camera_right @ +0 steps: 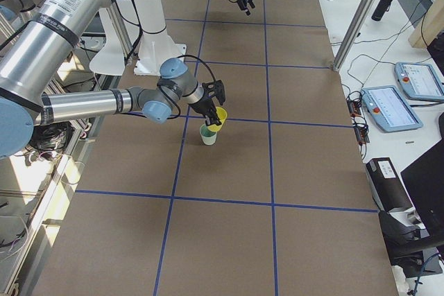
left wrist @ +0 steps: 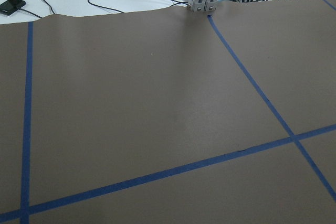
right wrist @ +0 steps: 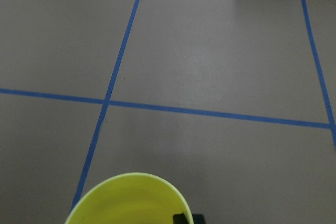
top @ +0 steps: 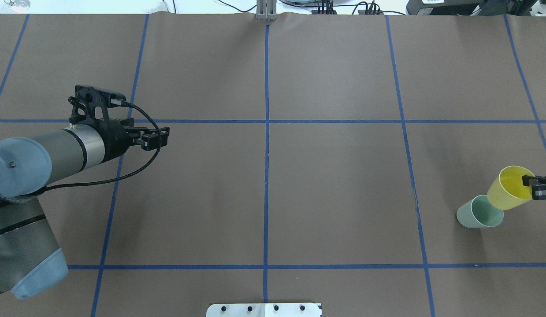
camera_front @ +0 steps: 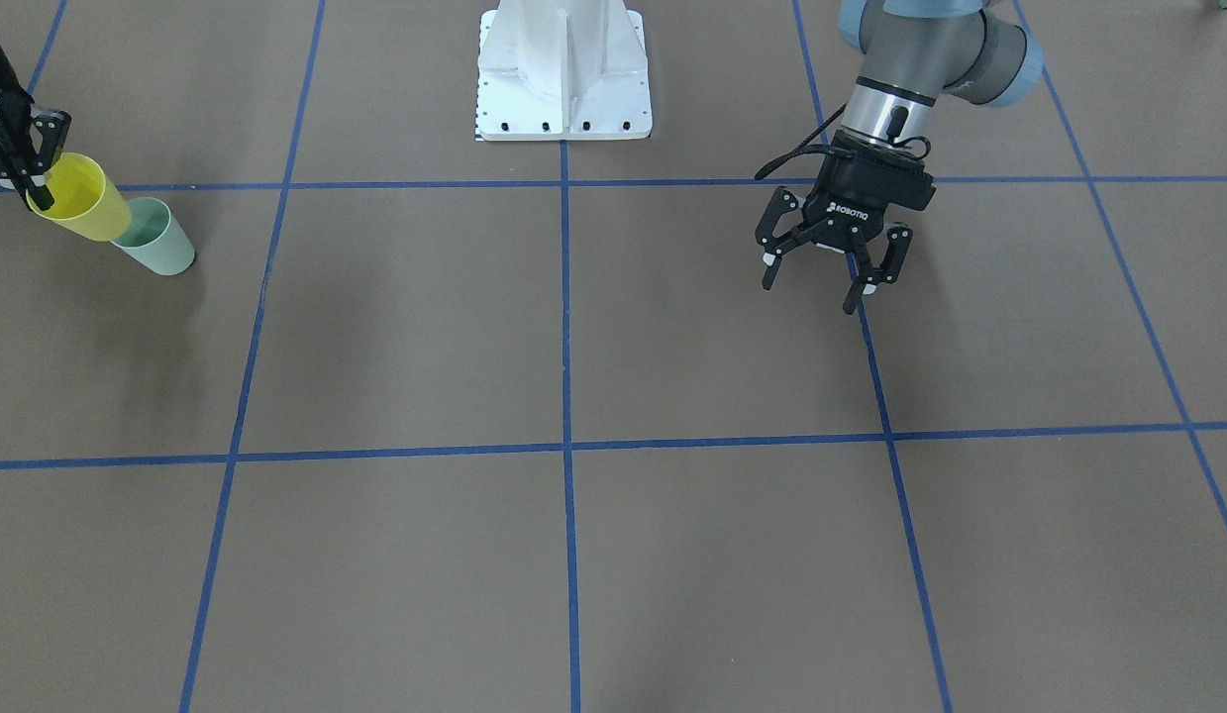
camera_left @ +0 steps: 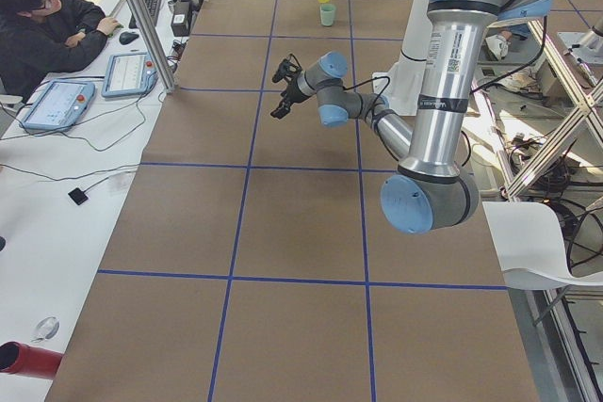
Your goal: Transfer and stack yellow cup on green cup
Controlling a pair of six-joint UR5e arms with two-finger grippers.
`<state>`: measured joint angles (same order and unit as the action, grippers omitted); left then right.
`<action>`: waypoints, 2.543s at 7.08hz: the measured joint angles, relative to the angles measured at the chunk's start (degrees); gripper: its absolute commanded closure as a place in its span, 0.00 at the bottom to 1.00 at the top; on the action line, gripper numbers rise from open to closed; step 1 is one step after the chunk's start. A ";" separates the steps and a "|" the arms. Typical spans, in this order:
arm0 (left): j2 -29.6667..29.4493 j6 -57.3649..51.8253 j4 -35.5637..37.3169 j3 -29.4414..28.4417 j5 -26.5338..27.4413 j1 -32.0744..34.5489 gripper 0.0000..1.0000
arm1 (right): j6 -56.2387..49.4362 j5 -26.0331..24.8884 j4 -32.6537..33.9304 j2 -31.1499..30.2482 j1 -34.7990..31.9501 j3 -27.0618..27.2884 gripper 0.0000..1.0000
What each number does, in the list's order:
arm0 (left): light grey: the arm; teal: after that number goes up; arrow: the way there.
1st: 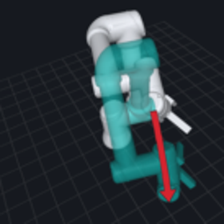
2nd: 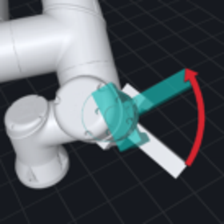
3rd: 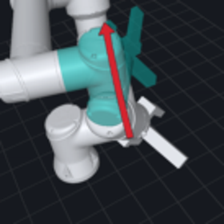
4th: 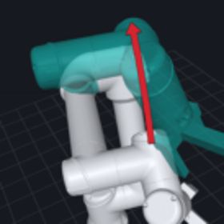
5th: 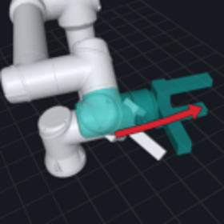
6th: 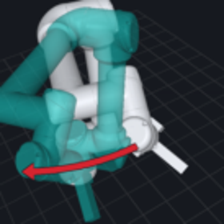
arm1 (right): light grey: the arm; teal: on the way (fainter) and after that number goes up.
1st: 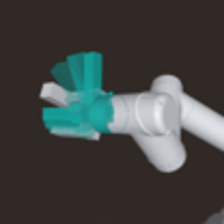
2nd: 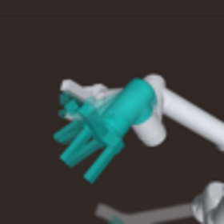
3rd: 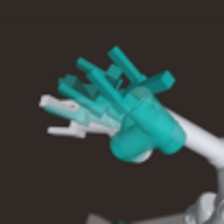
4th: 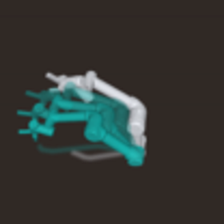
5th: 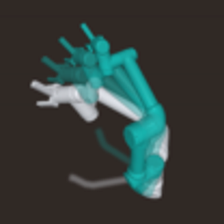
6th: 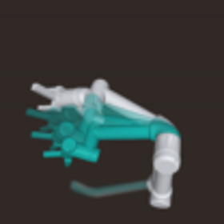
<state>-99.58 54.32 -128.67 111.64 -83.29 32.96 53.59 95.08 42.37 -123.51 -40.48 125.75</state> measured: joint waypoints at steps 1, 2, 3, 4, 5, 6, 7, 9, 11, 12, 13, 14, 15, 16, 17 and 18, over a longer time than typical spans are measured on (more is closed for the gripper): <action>0.00 0.00 -0.02 -0.17 -0.02 0.04 0.00 | 0.03 0.01 -0.03 -0.22 1.06 -0.61 1.00; 0.00 0.00 -0.11 -0.43 -0.11 0.12 0.00 | 0.09 0.01 -0.06 -0.21 1.73 -0.89 1.00; 0.00 0.00 -0.31 -0.99 -0.29 0.19 0.00 | 0.15 0.01 -0.08 -0.07 2.08 -1.01 1.00; 0.00 0.00 -0.49 -1.46 -0.38 0.22 0.00 | 0.20 0.01 -0.09 0.06 2.31 -1.05 1.00; 0.00 0.00 -0.57 -1.69 -0.41 0.28 0.00 | 0.25 0.04 -0.10 0.17 2.55 -1.05 1.00; 0.00 0.02 -0.60 -1.86 -0.45 0.31 0.00 | 0.27 0.05 -0.10 0.31 2.86 -1.05 1.00; 0.00 0.06 -0.65 -2.04 -0.47 0.36 0.00 | 0.28 0.03 -0.10 0.60 3.19 -1.05 1.00; 0.00 0.11 -0.77 -2.18 -0.47 0.41 0.00 | 0.28 0.00 -0.10 1.28 3.75 -1.16 1.00; 0.00 0.22 -0.79 -2.27 -0.47 0.43 0.00 | 0.28 -0.06 -0.10 1.40 3.89 -1.58 1.00; 0.00 0.27 -0.79 -2.29 -0.48 0.43 0.00 | 0.28 -0.07 -0.10 1.42 3.91 -2.01 1.00; 0.00 0.32 -0.79 -2.30 -0.47 0.43 0.00 | 0.28 -0.07 -0.10 1.45 3.95 -2.40 0.80; 0.00 0.34 -0.79 -2.30 -0.48 0.43 0.00 | 0.28 -0.03 -0.10 1.76 3.98 -2.84 0.04; 0.00 0.37 -0.79 -2.30 -0.47 0.43 0.00 | 0.28 0.09 -0.10 2.31 4.06 -3.35 0.00; 0.00 0.41 -0.79 -2.30 -0.47 0.46 0.00 | 0.33 0.37 -0.12 2.70 4.12 -3.65 0.00; 0.00 0.43 -0.79 -2.30 -0.47 0.49 0.00 | 0.44 0.92 -0.17 2.86 4.13 -3.72 0.00; 0.00 0.48 -0.79 -2.30 -0.75 0.64 0.00 | 0.55 1.58 -0.23 2.97 4.07 -3.72 0.00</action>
<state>-99.58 54.79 -129.46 109.34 -84.04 33.61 54.15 96.66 42.14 -120.54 -36.42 122.04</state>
